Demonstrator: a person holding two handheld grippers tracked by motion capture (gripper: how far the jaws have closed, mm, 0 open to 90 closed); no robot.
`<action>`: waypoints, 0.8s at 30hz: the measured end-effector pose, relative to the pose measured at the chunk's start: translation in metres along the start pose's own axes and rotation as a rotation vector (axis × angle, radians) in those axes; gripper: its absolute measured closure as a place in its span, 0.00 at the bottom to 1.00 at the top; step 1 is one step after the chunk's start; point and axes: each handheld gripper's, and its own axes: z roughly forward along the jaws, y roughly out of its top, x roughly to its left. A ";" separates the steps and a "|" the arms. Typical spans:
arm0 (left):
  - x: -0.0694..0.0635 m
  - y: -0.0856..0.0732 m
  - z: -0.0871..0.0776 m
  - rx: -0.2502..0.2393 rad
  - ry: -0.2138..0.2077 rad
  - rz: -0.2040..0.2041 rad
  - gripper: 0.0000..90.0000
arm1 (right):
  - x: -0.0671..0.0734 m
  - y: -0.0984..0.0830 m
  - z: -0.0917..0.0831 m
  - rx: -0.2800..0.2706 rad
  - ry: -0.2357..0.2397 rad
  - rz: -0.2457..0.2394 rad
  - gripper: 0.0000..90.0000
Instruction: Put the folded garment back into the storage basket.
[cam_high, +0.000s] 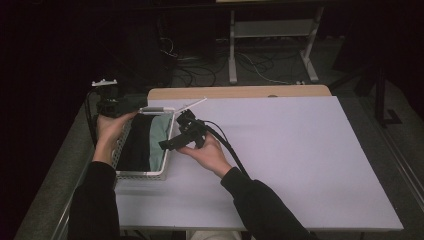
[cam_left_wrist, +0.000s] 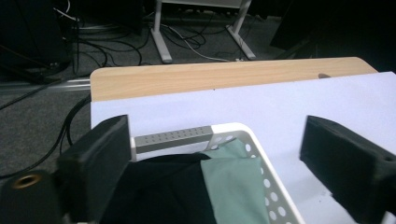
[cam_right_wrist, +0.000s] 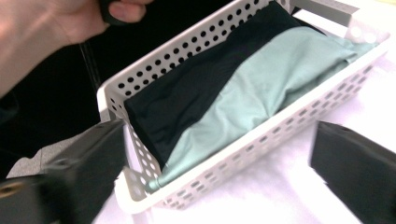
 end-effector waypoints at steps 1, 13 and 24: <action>-0.001 0.001 -0.001 0.003 -0.003 0.006 0.06 | -0.001 0.000 -0.002 0.007 0.000 0.002 0.00; -0.014 0.002 -0.006 0.001 -0.035 0.016 0.00 | -0.022 -0.005 -0.028 0.023 0.005 0.019 0.00; -0.018 -0.006 -0.017 -0.046 -0.056 0.029 0.00 | -0.039 -0.013 -0.054 0.004 -0.005 0.015 0.00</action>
